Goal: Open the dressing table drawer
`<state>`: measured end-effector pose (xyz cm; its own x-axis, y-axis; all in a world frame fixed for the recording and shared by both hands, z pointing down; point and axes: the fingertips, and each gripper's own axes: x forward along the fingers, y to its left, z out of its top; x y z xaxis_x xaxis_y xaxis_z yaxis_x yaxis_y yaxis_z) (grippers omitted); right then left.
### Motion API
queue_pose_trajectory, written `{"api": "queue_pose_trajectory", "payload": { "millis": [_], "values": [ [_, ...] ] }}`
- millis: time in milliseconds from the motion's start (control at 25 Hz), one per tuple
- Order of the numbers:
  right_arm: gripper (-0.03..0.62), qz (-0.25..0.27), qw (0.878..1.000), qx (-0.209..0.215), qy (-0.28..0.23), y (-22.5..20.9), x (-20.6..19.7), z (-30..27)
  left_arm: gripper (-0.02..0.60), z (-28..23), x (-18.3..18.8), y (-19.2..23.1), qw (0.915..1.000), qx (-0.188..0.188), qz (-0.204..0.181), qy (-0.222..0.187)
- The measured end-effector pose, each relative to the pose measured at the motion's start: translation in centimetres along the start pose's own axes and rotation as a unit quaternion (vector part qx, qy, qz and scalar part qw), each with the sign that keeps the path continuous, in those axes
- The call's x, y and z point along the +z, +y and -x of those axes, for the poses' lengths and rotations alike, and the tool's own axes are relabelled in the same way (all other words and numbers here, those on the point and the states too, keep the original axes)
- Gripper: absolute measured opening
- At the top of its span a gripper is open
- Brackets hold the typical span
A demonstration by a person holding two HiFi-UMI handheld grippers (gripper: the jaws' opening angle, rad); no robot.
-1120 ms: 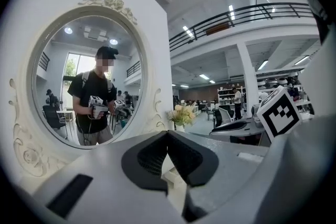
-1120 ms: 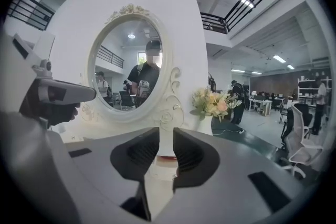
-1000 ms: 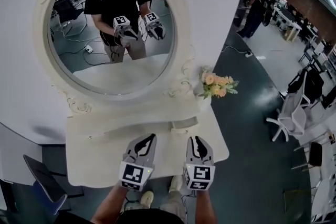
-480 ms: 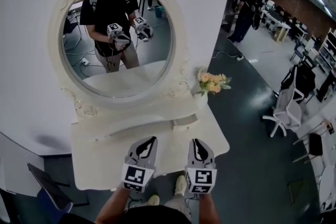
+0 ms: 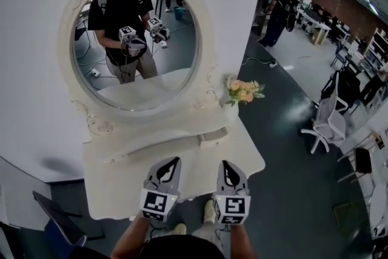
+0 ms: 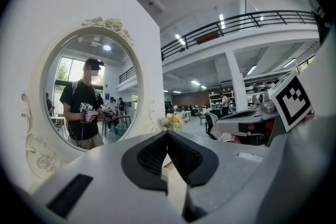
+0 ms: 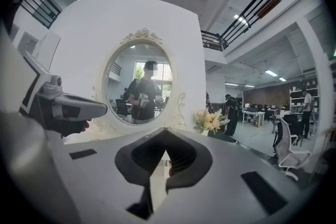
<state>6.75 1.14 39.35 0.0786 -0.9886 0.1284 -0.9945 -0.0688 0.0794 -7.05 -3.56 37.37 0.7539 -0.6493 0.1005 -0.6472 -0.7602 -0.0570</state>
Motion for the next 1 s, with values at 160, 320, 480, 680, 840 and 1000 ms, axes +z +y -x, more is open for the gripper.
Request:
{"api": "queue_pose_trajectory", "payload": {
  "millis": [160,320,480,680,840,1000],
  "values": [
    [-0.002,0.001,1.0,0.003,0.006,0.24,0.01,-0.07,0.003,0.1,-0.36,-0.04,1.0,-0.002,0.001,0.004],
    [-0.003,0.0,1.0,0.001,0.003,-0.12,0.0,-0.24,0.003,-0.12,-0.36,0.1,1.0,-0.002,0.001,0.005],
    [-0.003,0.002,1.0,0.003,0.007,-0.06,0.0,-0.31,0.003,-0.38,-0.29,0.13,1.0,-0.003,-0.001,0.001],
    [-0.003,0.004,1.0,0.002,0.0,-0.09,0.04,-0.34,0.003,-0.53,-0.54,-0.07,1.0,-0.006,0.002,0.006],
    [-0.003,0.001,1.0,0.003,0.004,-0.14,0.13,-0.26,0.003,-0.55,-0.33,-0.06,1.0,-0.005,-0.001,0.003],
    [-0.003,0.0,1.0,0.007,0.007,-0.06,0.05,-0.17,0.003,-0.54,-0.34,-0.06,1.0,-0.004,-0.001,0.003]
  ]
}}
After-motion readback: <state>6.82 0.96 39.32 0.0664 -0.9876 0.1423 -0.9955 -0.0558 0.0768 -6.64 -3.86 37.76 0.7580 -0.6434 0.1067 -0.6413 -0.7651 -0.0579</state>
